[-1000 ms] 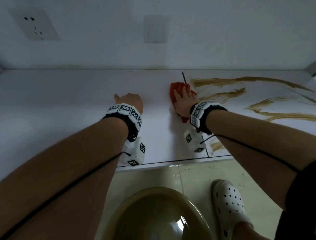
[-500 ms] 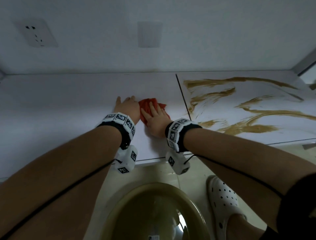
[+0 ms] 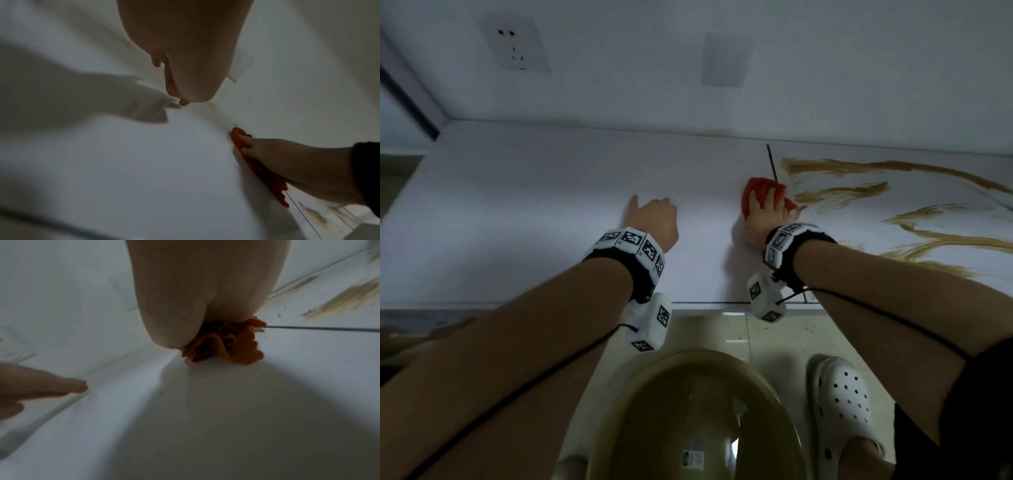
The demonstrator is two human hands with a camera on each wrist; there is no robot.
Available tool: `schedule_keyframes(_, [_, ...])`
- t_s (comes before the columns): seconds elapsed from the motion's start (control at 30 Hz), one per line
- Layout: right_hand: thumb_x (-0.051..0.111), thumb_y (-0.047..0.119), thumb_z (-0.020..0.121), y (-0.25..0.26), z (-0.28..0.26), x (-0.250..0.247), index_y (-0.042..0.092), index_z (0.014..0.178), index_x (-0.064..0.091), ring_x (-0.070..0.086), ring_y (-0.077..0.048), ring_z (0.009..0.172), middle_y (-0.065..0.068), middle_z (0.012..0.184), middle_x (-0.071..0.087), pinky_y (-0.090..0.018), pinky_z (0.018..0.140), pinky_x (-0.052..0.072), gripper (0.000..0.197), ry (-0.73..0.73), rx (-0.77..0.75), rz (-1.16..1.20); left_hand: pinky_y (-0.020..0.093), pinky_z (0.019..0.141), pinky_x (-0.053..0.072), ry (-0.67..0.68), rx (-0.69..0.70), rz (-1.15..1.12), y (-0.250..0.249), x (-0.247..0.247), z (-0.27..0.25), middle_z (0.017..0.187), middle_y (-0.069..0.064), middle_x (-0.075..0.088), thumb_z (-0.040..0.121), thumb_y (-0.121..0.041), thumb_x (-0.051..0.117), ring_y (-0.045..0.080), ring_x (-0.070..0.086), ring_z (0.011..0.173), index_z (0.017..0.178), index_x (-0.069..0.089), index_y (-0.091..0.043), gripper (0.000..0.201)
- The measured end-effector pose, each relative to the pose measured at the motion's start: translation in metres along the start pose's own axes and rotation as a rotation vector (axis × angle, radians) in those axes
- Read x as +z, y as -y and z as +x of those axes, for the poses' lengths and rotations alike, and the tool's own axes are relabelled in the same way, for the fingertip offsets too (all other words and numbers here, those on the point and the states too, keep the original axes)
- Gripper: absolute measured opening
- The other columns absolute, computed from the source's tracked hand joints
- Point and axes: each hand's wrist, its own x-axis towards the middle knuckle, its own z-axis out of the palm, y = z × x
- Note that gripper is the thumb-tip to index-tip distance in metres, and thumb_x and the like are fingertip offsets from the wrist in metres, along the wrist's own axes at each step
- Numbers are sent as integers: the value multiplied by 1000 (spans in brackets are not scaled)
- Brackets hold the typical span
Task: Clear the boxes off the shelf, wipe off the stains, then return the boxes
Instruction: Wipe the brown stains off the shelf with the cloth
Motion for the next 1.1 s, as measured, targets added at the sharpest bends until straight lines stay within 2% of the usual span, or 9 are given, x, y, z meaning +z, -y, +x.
schedule_keyframes(0.1, [44, 28, 94, 23, -10, 6, 20, 152, 7, -5, -39, 145, -18, 158, -6, -49, 118, 3, 69, 33, -69, 6, 47, 120, 2, -16, -6, -25, 6, 3, -19, 158, 1, 18, 92, -8, 33, 16, 23, 143, 148, 28, -15, 56])
schedule_keyframes(0.23, [43, 31, 95, 52, -32, 9, 22, 152, 5, -8, -38, 145, -16, 158, -10, -48, 119, 1, 69, 82, -164, -5, 48, 119, 3, -52, -44, -76, 9, 4, -43, 157, 2, 22, 90, -7, 34, 18, 29, 141, 145, 33, -14, 55])
schedule_keyframes(0.47, [39, 32, 98, 82, -82, 21, 25, 152, 6, -9, -38, 145, -16, 157, -13, -46, 118, 1, 63, 173, -387, -124, 50, 118, 9, -78, -138, -111, 20, 16, -84, 145, 4, 43, 90, -7, 36, 22, 44, 129, 135, 46, -13, 47])
schedule_keyframes(0.67, [41, 18, 98, 73, -117, 25, 26, 152, 4, -11, -37, 145, -14, 157, -15, -46, 119, 2, 66, 248, -509, -197, 49, 117, 13, -89, -141, -122, 6, 29, -112, 129, 3, 56, 90, -9, 37, 23, 51, 121, 127, 52, -14, 41])
schedule_keyframes(0.77, [41, 13, 96, 49, -121, 20, 26, 152, 3, -11, -36, 145, -15, 157, -15, -44, 118, 2, 68, 248, -439, -201, 49, 117, 14, -70, -118, -126, -5, 30, -115, 126, 4, 58, 88, -8, 37, 23, 52, 119, 124, 54, -12, 40])
schedule_keyframes(0.87, [40, 7, 94, 9, -113, 13, 26, 152, 2, -12, -36, 145, -15, 157, -16, -46, 118, 3, 72, 222, -284, -188, 48, 116, 15, -64, -95, -137, -15, 31, -111, 124, 4, 60, 88, -8, 38, 23, 54, 117, 122, 57, -13, 39])
schedule_keyframes(0.97, [39, 9, 94, -33, -104, 8, 24, 151, -2, -8, -39, 145, -17, 156, -15, -47, 119, 8, 72, 222, -127, -214, 48, 116, 16, -45, -84, -141, -22, 34, -105, 121, 4, 62, 88, -8, 39, 23, 55, 114, 116, 60, -13, 35])
schedule_keyframes(1.03, [36, 13, 96, -39, -98, 8, 21, 151, -2, -5, -43, 144, -20, 156, -13, -49, 118, 11, 68, 205, -90, -245, 46, 116, 18, -33, -83, -128, -25, 36, -101, 116, 6, 64, 88, -7, 39, 23, 57, 111, 107, 60, -11, 29])
schedule_keyframes(1.1, [32, 16, 98, -29, -88, 7, 19, 151, 0, -4, -44, 143, -22, 156, -10, -53, 117, 12, 62, 186, -71, -248, 44, 112, 25, -38, -90, -122, -27, 38, -97, 107, 8, 67, 85, -4, 40, 25, 59, 101, 91, 59, -12, 22])
